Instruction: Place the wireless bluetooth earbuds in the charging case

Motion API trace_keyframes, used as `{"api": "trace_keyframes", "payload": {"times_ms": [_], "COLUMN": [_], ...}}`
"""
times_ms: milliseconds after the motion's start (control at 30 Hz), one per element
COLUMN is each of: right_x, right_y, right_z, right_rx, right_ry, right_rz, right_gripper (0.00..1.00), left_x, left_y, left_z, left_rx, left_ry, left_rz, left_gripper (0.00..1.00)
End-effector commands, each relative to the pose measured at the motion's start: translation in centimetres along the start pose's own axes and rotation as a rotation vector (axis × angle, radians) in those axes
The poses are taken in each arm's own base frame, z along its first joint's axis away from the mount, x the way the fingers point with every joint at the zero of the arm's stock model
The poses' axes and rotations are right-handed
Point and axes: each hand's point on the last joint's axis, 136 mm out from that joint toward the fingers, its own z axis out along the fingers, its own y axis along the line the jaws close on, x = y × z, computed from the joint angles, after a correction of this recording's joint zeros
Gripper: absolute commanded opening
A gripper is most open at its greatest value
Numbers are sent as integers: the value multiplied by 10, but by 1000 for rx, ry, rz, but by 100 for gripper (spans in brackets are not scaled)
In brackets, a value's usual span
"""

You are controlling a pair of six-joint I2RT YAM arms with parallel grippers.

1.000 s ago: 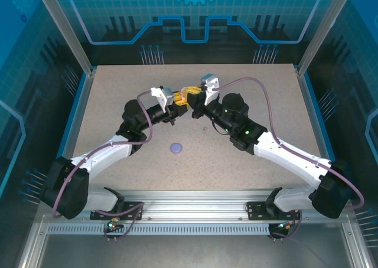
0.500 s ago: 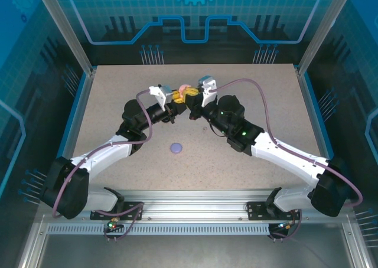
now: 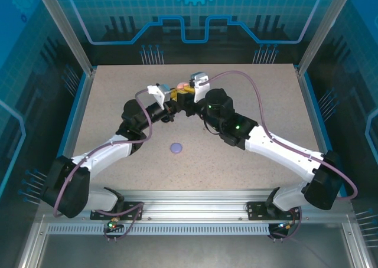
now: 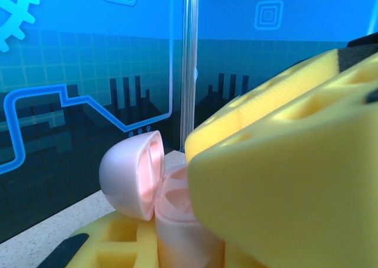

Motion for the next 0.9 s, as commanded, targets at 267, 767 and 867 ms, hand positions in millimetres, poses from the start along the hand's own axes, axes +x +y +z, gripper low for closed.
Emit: {"api": "trace_keyframes", "payload": {"times_ms": [267,767,867], "right_x": [-6,-65,-65], "right_y": [15,8,-2], "right_z": [4,-36,-45], "right_rx": [-6,-89,-84], "right_ry": [102,-17,-7], "right_rz": [48,181,211], "right_gripper": [74,88,88], "left_x": [-17,-13,-13], "left_y": [-4,-4,-5], "left_z": [1,0,-1], "left_rx": [28,30,37], "left_ry": [-120,-108,-107], "left_rz": [26,27,28], "left_gripper": [0,0,0]}}
